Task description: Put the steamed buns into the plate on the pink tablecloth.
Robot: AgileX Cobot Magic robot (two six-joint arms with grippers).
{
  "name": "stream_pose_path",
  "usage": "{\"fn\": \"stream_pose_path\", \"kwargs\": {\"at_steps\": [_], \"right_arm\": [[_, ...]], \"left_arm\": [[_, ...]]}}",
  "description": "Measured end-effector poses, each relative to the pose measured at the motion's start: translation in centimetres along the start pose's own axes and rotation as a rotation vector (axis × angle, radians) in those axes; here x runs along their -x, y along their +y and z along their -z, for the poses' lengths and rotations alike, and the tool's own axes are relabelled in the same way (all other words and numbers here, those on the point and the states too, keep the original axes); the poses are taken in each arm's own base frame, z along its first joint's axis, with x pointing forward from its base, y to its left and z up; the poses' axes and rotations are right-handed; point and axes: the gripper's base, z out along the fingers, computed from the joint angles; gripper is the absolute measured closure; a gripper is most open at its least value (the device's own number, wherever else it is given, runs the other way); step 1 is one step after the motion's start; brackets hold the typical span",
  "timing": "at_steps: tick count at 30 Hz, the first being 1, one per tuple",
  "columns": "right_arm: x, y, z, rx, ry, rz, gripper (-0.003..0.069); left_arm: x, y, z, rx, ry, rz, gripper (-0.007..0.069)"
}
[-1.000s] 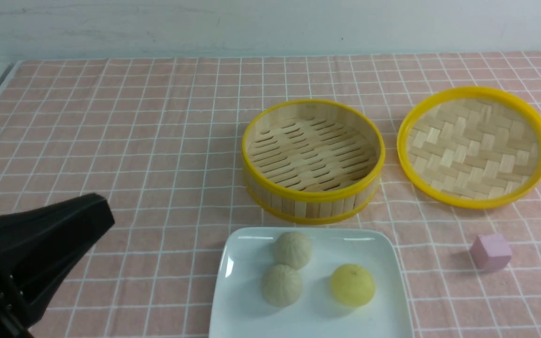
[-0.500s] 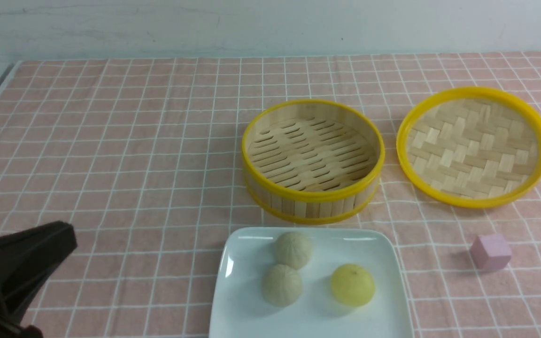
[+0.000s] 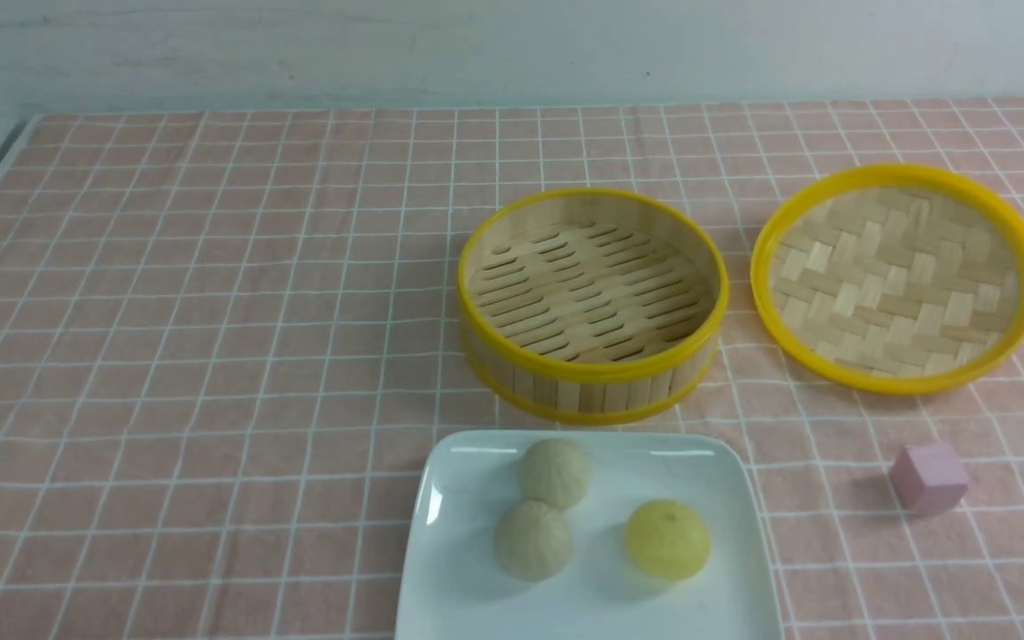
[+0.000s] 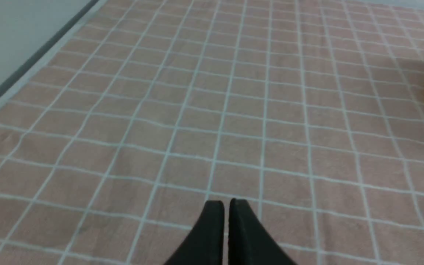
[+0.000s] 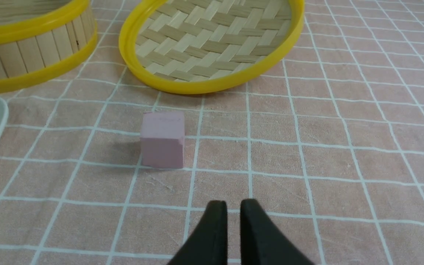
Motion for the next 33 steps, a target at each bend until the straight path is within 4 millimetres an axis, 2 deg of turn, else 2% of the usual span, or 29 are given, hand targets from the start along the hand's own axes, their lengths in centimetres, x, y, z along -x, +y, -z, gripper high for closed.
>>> {"fn": "stream_pose_path", "kwargs": {"at_steps": [4, 6, 33], "right_arm": [[0.0, 0.0, 0.0, 0.0, 0.0, 0.0, 0.057], [0.0, 0.0, 0.0, 0.0, 0.0, 0.0, 0.0568], [0.0, 0.0, 0.0, 0.0, 0.0, 0.0, 0.0538]], "left_arm": [[-2.6, 0.4, -0.4, 0.02, 0.01, 0.006, 0.0572], [-3.0, 0.4, -0.6, 0.018, 0.012, 0.009, 0.0571], [-2.9, 0.1, -0.6, -0.029, 0.006, 0.005, 0.0547]]}}
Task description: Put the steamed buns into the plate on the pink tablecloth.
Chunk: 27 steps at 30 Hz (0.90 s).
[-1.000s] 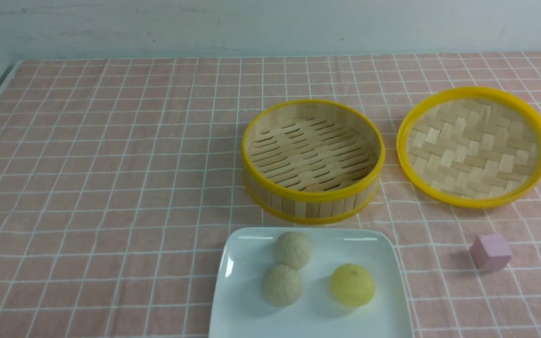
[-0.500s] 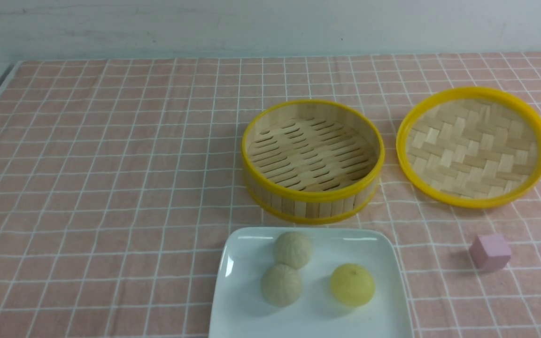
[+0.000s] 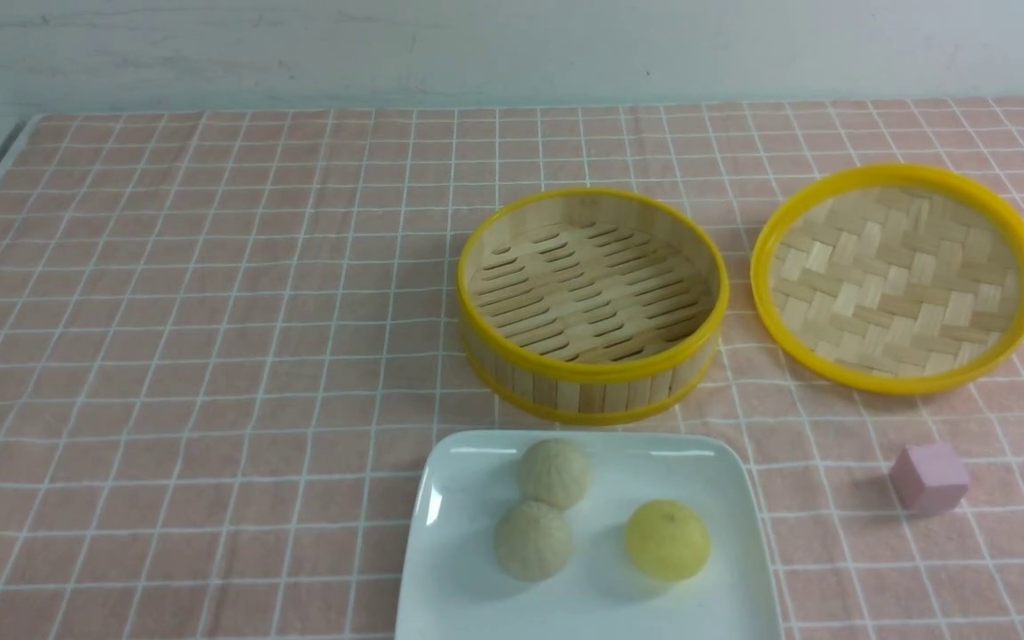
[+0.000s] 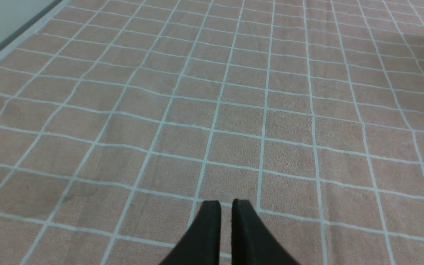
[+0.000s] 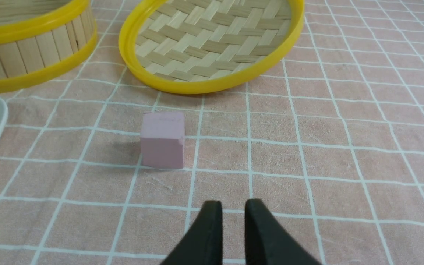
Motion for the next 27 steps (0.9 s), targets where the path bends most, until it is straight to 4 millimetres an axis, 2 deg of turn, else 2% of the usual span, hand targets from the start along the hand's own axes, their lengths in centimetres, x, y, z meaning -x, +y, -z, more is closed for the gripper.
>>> {"fn": "stream_pose_path", "kwargs": {"at_steps": [27], "right_arm": [[0.0, 0.0, 0.0, 0.0, 0.0, 0.0, 0.0512]], "left_arm": [[-0.03, 0.0, -0.01, 0.0, 0.001, 0.0, 0.0528]]}}
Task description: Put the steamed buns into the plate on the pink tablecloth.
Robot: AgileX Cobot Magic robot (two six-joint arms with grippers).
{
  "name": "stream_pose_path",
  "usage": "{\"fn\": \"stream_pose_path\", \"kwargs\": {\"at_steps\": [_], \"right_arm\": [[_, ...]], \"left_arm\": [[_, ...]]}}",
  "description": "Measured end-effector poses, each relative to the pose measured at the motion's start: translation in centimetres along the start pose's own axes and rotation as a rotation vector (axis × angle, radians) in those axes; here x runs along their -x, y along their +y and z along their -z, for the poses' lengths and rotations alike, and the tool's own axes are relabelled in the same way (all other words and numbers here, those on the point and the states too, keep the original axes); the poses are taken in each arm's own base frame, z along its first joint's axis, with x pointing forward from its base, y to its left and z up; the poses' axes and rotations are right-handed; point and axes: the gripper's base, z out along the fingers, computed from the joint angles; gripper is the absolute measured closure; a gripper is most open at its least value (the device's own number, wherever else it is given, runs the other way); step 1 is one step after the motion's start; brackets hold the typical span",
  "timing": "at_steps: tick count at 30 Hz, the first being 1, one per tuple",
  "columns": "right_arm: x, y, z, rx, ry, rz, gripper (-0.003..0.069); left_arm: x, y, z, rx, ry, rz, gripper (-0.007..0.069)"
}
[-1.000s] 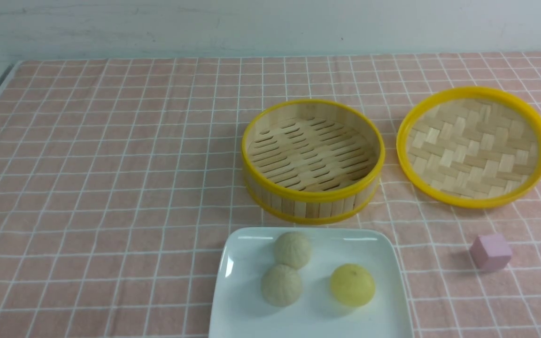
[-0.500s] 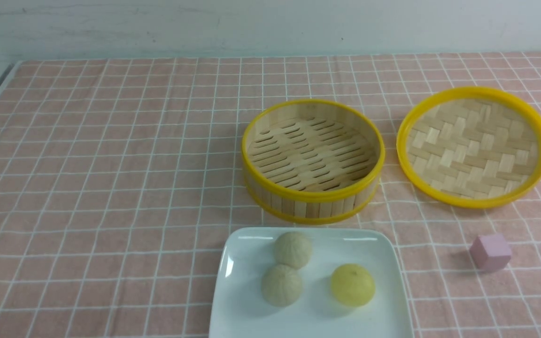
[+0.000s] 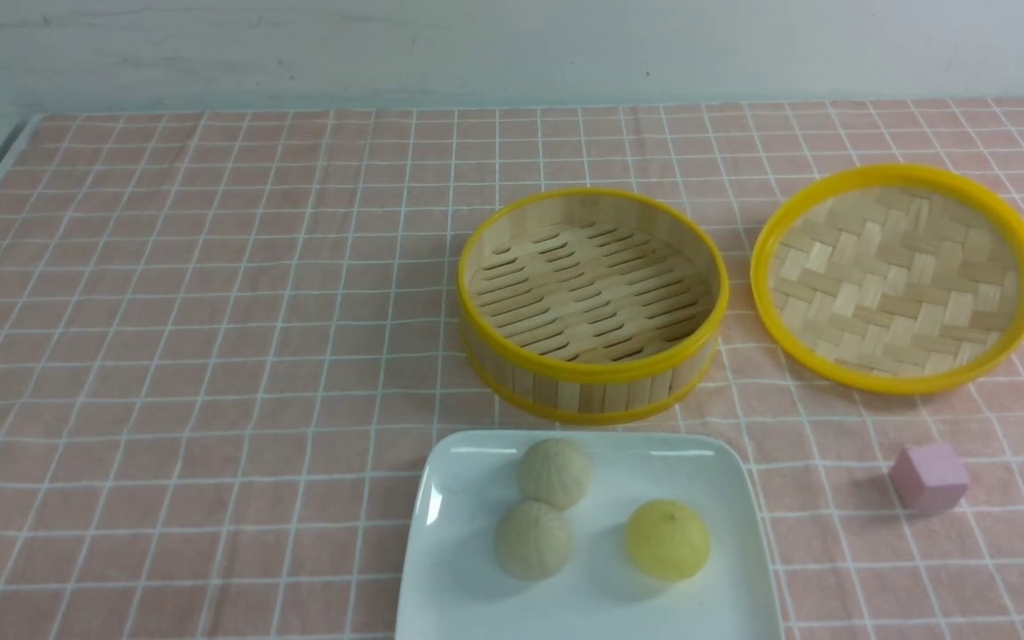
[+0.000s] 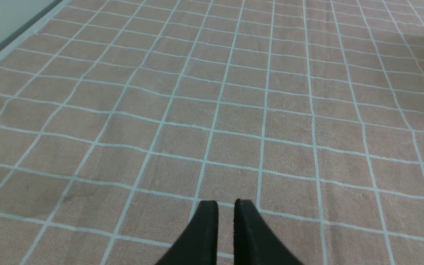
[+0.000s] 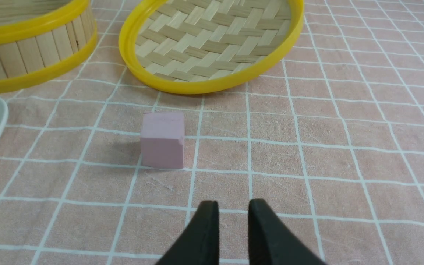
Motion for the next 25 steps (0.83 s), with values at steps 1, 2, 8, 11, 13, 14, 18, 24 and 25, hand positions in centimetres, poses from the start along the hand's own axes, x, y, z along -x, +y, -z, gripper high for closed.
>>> {"fn": "stream_pose_path", "kwargs": {"at_steps": [1, 2, 8, 11, 13, 14, 18, 24, 25], "right_arm": [[0.0, 0.0, 0.0, 0.0, 0.0, 0.0, 0.051], [0.0, 0.0, 0.0, 0.0, 0.0, 0.0, 0.0509], [0.0, 0.0, 0.0, 0.0, 0.0, 0.0, 0.0503], [0.0, 0.0, 0.0, 0.0, 0.0, 0.0, 0.0498], [0.0, 0.0, 0.0, 0.0, 0.0, 0.0, 0.0494], [0.0, 0.0, 0.0, 0.0, 0.0, 0.0, 0.0491], [0.0, 0.0, 0.0, 0.0, 0.0, 0.0, 0.0486], [0.0, 0.0, 0.0, 0.0, 0.0, 0.0, 0.048], [0.0, 0.0, 0.0, 0.0, 0.0, 0.0, 0.048]], "left_arm": [[0.0, 0.0, 0.0, 0.0, 0.0, 0.0, 0.0524], [0.0, 0.0, 0.0, 0.0, 0.0, 0.0, 0.0523], [0.0, 0.0, 0.0, 0.0, 0.0, 0.0, 0.0515], [0.0, 0.0, 0.0, 0.0, 0.0, 0.0, 0.0512], [0.0, 0.0, 0.0, 0.0, 0.0, 0.0, 0.0511], [0.0, 0.0, 0.0, 0.0, 0.0, 0.0, 0.051], [0.0, 0.0, 0.0, 0.0, 0.0, 0.0, 0.0508], [0.0, 0.0, 0.0, 0.0, 0.0, 0.0, 0.0498], [0.0, 0.0, 0.0, 0.0, 0.0, 0.0, 0.0497]]}}
